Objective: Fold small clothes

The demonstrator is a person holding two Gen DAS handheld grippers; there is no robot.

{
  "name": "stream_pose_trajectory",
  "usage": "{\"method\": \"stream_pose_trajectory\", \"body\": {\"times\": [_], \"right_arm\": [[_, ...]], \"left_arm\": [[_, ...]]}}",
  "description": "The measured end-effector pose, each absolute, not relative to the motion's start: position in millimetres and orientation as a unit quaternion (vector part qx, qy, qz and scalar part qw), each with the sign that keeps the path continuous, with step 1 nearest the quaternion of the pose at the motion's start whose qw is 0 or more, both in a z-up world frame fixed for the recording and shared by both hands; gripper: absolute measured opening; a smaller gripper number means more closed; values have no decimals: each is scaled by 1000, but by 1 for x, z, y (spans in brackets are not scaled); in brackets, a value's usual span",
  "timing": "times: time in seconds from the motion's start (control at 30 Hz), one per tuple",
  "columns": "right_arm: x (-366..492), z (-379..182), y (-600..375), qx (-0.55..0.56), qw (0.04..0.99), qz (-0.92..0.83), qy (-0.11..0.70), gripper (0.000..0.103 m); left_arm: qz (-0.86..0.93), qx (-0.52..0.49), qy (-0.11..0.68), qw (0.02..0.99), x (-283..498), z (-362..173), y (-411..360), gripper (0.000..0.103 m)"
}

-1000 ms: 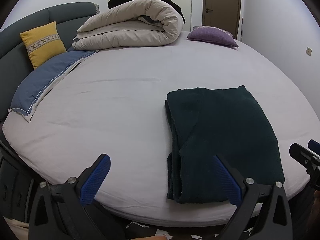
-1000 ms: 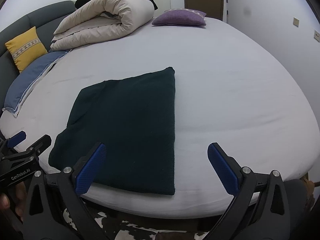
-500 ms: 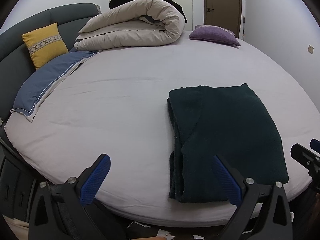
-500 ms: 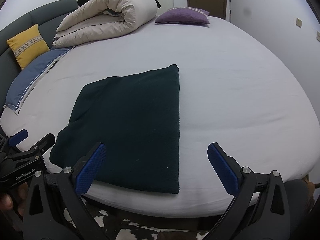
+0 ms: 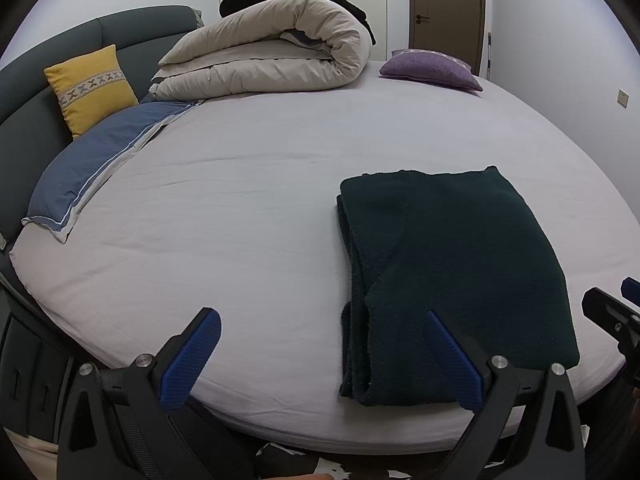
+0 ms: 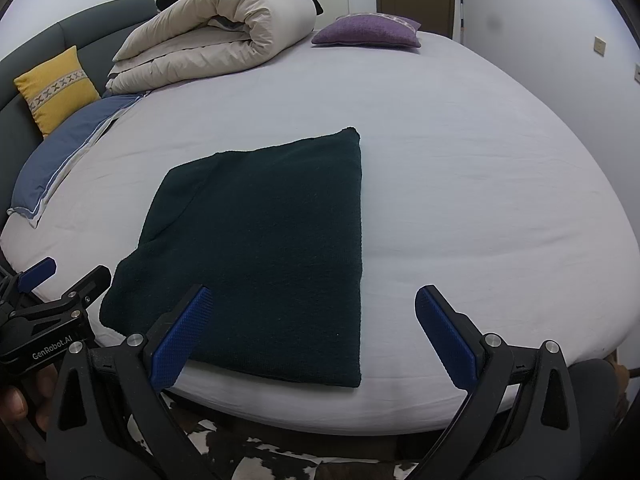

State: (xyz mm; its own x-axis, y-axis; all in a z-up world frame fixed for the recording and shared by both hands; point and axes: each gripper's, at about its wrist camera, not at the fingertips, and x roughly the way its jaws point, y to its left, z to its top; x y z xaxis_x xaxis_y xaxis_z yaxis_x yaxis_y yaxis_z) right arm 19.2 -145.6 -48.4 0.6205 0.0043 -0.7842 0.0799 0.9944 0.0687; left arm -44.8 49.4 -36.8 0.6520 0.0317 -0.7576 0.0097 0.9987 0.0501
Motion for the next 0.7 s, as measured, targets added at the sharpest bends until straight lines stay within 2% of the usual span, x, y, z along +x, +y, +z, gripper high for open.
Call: {"method": "stream_pose_trajectory", "body": {"times": [0.7], "right_arm": [[18,-48,-144,48,899,-22,435,103]], "left_arm": [[6,25,419,908,-45,-38,49,103]]}}
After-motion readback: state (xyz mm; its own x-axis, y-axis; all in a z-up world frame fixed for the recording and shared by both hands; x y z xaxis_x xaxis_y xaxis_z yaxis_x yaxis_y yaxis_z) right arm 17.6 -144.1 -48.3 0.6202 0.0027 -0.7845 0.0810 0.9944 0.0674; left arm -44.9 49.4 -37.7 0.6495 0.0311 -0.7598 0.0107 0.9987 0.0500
